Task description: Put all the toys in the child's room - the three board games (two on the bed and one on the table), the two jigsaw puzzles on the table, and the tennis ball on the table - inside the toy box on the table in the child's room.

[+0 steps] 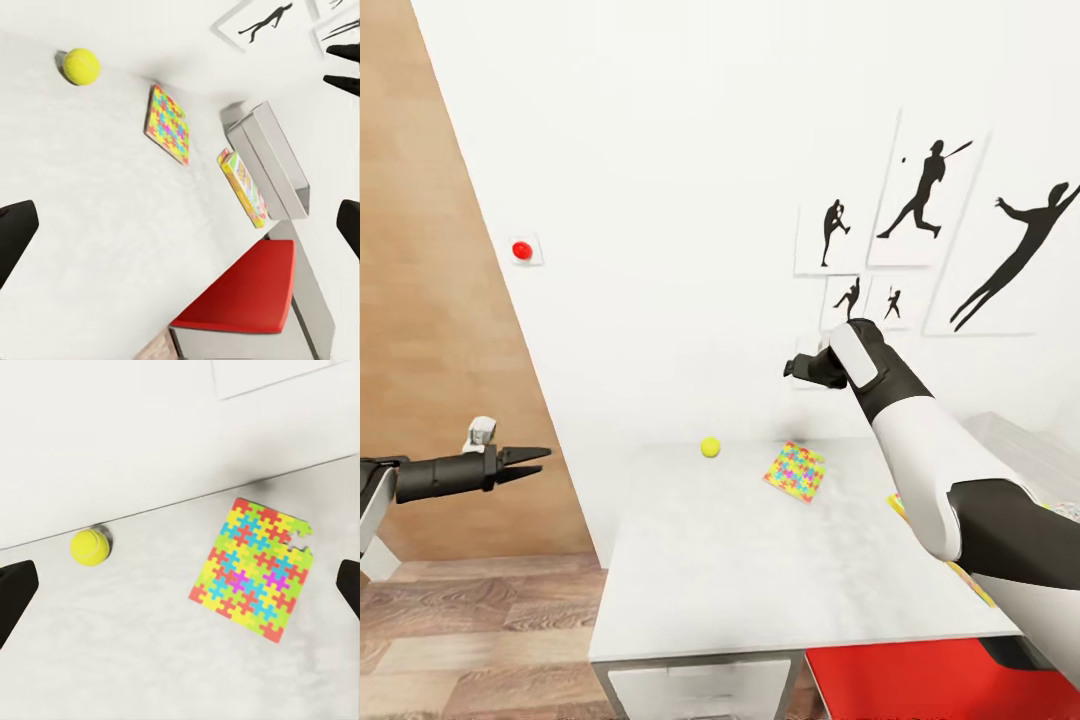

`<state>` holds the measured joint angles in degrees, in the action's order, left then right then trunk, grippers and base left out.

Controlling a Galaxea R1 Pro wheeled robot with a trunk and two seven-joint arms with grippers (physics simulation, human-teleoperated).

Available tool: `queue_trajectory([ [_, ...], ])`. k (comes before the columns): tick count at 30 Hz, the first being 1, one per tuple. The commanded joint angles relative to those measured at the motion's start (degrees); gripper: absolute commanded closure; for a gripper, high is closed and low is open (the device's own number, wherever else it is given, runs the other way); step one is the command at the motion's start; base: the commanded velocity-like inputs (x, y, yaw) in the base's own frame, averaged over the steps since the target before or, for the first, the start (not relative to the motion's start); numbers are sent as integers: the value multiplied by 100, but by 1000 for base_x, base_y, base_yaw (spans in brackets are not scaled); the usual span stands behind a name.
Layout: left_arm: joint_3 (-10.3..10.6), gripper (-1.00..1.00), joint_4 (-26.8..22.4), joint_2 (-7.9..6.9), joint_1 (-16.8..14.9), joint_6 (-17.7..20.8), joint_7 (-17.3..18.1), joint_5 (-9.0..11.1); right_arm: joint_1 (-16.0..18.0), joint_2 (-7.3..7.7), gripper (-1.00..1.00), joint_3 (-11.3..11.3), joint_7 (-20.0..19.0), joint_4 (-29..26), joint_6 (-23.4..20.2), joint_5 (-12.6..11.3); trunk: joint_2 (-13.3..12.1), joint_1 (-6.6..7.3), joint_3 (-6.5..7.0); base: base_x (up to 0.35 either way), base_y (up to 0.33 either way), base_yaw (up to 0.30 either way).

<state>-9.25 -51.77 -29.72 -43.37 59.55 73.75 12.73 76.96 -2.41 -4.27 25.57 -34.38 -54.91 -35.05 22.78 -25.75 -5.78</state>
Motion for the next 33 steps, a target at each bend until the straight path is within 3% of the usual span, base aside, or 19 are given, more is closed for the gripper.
queue_trajectory([
  [1,1,-100,0,-13,-5,41,117,-6,13,6,-100,-21,58,19,-10,-61,14,-4,-23,0,0,0],
  [8,2,-100,0,-32,-5,40,309,-33,42,34,-100,-17,52,116,-4,-63,14,-4,-90,0,0,0],
  [33,57,-100,0,-25,-5,24,324,-49,-6,148,-100,-42,5,124,79,-28,14,-4,-327,0,0,0],
])
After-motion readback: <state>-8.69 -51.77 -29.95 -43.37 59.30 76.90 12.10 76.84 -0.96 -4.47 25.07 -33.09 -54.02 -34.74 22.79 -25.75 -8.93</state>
